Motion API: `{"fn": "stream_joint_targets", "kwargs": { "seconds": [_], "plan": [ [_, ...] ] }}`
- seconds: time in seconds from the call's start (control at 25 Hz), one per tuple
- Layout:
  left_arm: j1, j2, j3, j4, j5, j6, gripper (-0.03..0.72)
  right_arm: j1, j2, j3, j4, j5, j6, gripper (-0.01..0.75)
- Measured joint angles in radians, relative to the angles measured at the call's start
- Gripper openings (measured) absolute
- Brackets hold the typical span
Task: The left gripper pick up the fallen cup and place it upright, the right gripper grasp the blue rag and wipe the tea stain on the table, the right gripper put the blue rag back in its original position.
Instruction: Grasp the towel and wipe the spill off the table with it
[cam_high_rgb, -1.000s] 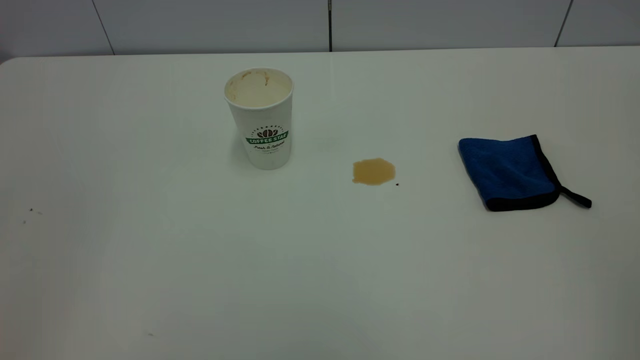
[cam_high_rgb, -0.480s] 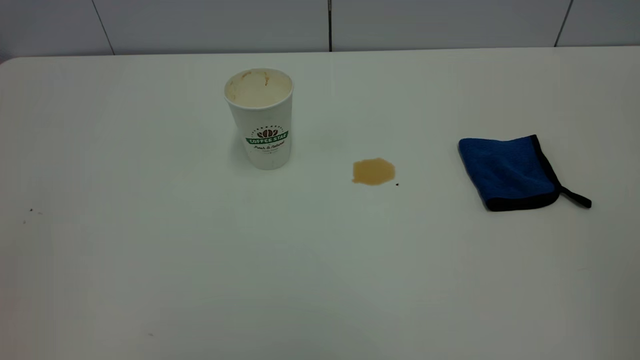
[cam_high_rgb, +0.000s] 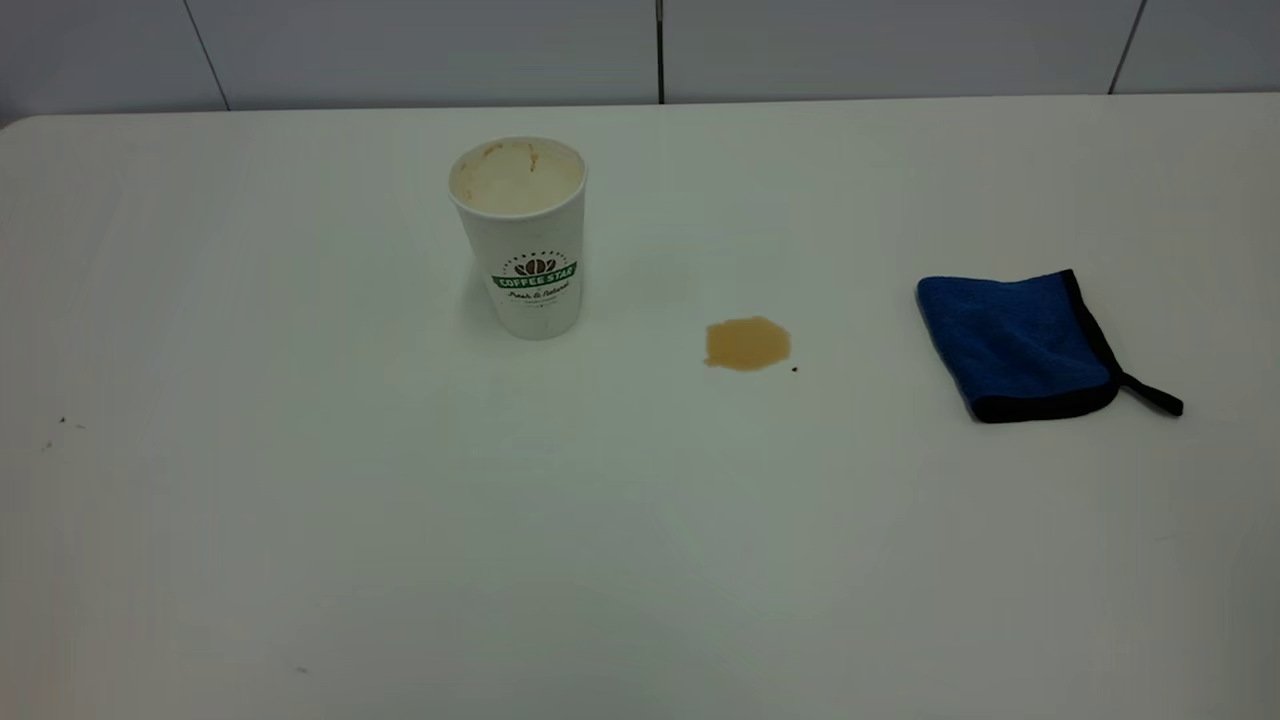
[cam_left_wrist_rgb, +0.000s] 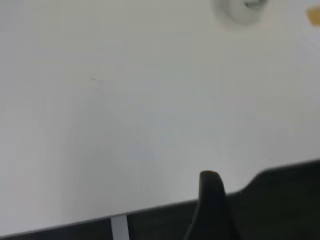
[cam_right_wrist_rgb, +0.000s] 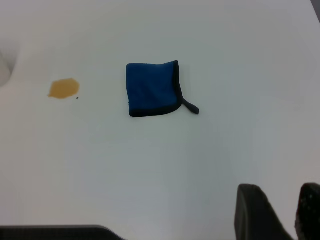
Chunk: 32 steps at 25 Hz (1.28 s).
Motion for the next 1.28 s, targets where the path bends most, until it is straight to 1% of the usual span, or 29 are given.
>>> {"fn": "stream_joint_targets", "kwargs": {
  "seconds": [0.08, 0.16, 0.68, 0.92, 1.12, 1.2, 1.28],
  "plan": [
    [0.042, -0.006, 0.0, 0.0, 0.007, 0.0, 0.583, 0.0, 0.0, 0.0, 0.0, 0.0, 0.0, 0.243],
    [0.066, -0.006, 0.0, 0.0, 0.007, 0.0, 0.583, 0.0, 0.0, 0.0, 0.0, 0.0, 0.0, 0.243],
    [0.069, -0.006, 0.0, 0.0, 0.008, -0.001, 0.583, 0.0, 0.0, 0.0, 0.0, -0.002, 0.0, 0.243],
    [0.069, -0.006, 0.0, 0.0, 0.008, -0.001, 0.583, 0.0, 0.0, 0.0, 0.0, -0.046, 0.003, 0.243],
    [0.069, -0.006, 0.0, 0.0, 0.008, -0.001, 0.583, 0.0, 0.0, 0.0, 0.008, -0.053, 0.001, 0.243],
    [0.069, -0.006, 0.0, 0.0, 0.008, -0.001, 0.583, 0.0, 0.002, 0.0, 0.023, -0.06, -0.01, 0.264],
    [0.069, -0.006, 0.0, 0.0, 0.008, -0.001, 0.583, 0.0, 0.036, 0.0, 0.048, -0.066, -0.035, 0.326]
  ]
}}
